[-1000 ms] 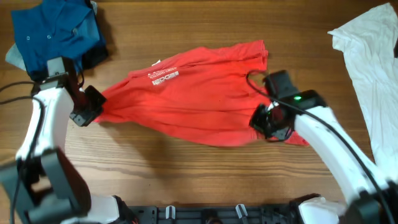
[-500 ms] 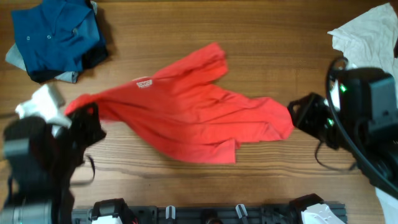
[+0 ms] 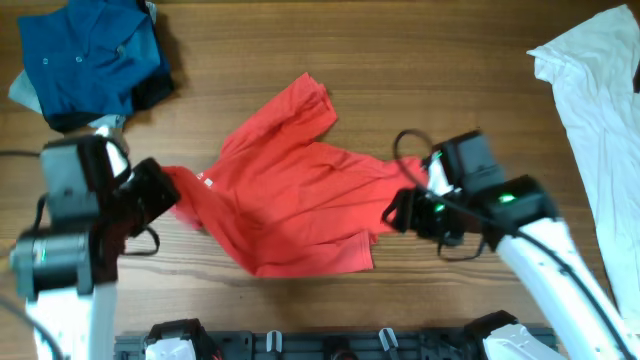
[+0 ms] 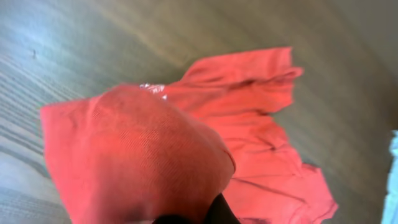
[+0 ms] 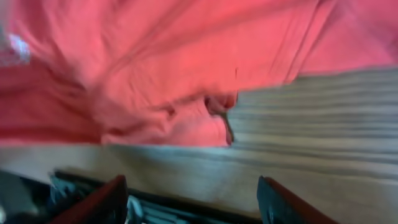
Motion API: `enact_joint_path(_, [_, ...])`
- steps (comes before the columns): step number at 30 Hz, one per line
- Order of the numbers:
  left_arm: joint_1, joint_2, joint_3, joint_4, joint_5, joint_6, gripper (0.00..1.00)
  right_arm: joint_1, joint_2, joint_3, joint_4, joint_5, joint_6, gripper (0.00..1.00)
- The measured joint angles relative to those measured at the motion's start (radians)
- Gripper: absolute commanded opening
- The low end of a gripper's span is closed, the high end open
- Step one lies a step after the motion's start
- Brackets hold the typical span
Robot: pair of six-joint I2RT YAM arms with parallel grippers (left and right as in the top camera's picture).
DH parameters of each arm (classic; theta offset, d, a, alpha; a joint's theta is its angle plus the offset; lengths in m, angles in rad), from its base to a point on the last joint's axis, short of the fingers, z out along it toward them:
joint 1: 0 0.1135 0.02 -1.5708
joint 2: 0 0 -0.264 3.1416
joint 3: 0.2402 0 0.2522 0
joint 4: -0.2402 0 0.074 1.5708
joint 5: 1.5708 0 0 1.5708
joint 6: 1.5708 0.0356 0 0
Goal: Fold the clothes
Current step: 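Lift the red T-shirt with both grippers and stretch it apart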
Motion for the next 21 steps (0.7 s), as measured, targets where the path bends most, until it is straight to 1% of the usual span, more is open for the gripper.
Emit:
enact_joint_path(2, [0.000,0.059,0.000,-0.007,0.000,0.000,0.04,0.032,0.023,-0.093,0.092,-0.034,0.000,0.67])
enact_joint_path(5, [0.000,0.136,-0.002,-0.013,0.000,0.000,0.04,0.085,0.069,-0.177,0.195,-0.062,0.002,0.68])
enact_joint_path(6, [0.000,0.159,-0.002,-0.013,0.000,0.000,0.04,0.109,0.095,-0.192,0.216,-0.068,0.005,0.73])
enact_joint_path(8, [0.000,0.202,-0.002,-0.012,0.000,0.000,0.04,0.139,0.130,-0.195,0.249,-0.066,0.013,0.76])
enact_joint_path(11, [0.000,0.233,-0.002,-0.010,0.000,0.000,0.04,0.193,0.205,-0.195,0.318,-0.031,0.036,0.76])
enact_joint_path(15, [0.000,0.245,-0.002,-0.010,0.000,0.000,0.04,0.217,0.303,-0.195,0.344,0.007,0.054,0.75])
enact_joint_path(17, [0.000,0.245,-0.002,-0.010,0.000,0.000,0.04,0.217,0.349,-0.195,0.367,0.020,0.059,0.71])
enact_joint_path(19, [0.000,0.245,-0.002,-0.010,0.000,0.000,0.04,0.216,0.360,-0.190,0.372,0.020,0.066,0.68])
enact_joint_path(21, [0.000,0.245,-0.002,-0.010,0.000,0.000,0.04,0.216,0.364,-0.189,0.374,0.020,0.074,0.62])
